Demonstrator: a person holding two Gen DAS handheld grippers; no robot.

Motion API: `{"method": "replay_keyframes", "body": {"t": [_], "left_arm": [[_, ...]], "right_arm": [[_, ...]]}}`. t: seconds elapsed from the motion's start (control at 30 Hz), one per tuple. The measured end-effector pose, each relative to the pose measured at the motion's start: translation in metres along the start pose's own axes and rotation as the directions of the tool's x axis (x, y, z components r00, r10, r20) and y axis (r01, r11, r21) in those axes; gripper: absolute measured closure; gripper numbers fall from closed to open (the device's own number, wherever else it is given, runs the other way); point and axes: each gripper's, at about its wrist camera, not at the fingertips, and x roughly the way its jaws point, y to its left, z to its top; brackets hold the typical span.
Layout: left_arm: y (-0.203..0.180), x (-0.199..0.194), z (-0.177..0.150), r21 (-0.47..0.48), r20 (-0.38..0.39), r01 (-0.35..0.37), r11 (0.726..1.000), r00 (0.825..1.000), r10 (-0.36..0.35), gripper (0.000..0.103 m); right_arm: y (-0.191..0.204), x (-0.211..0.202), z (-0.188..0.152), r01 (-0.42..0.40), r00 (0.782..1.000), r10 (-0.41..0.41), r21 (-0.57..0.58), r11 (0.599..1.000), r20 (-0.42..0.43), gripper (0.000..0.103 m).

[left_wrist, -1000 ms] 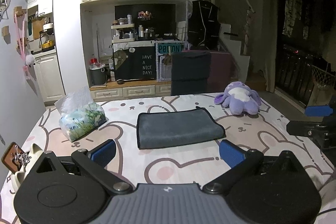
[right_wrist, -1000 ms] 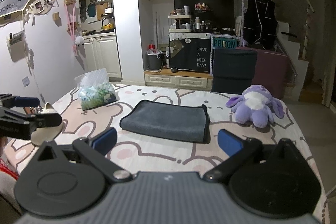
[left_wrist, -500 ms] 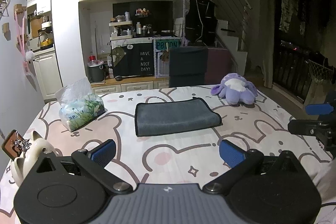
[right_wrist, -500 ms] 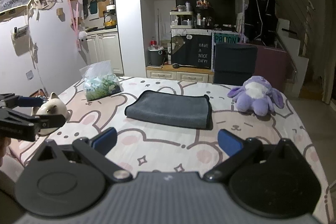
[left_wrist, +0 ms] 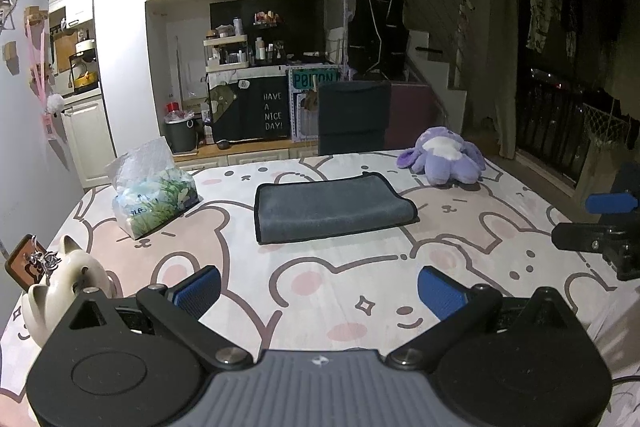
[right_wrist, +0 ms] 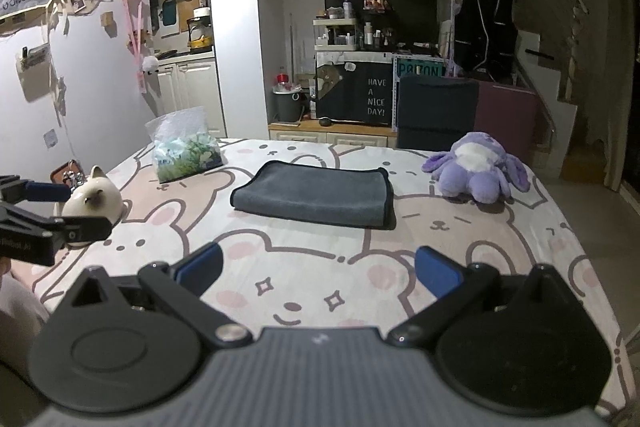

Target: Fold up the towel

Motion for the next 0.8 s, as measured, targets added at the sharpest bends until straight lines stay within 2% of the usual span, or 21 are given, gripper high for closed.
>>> {"method": "replay_keyframes", "body": {"t": [0.33, 0.8], "left_arm": [[0.005, -0.005, -0.006, -0.024, 0.005, 0.030, 0.999, 1.000, -0.030, 0.000], [0.004, -0.007, -0.012, -0.033, -0.004, 0.015, 0.999, 1.000, -0.016, 0.000]], "right_arm": [[0.004, -0.001, -0.010, 0.001, 1.000, -0.001, -0.042, 0.999, 0.002, 0.000], [0.002, 0.000, -0.015, -0.007, 1.000, 0.007, -0.039, 0.999, -0.003, 0.000]]}}
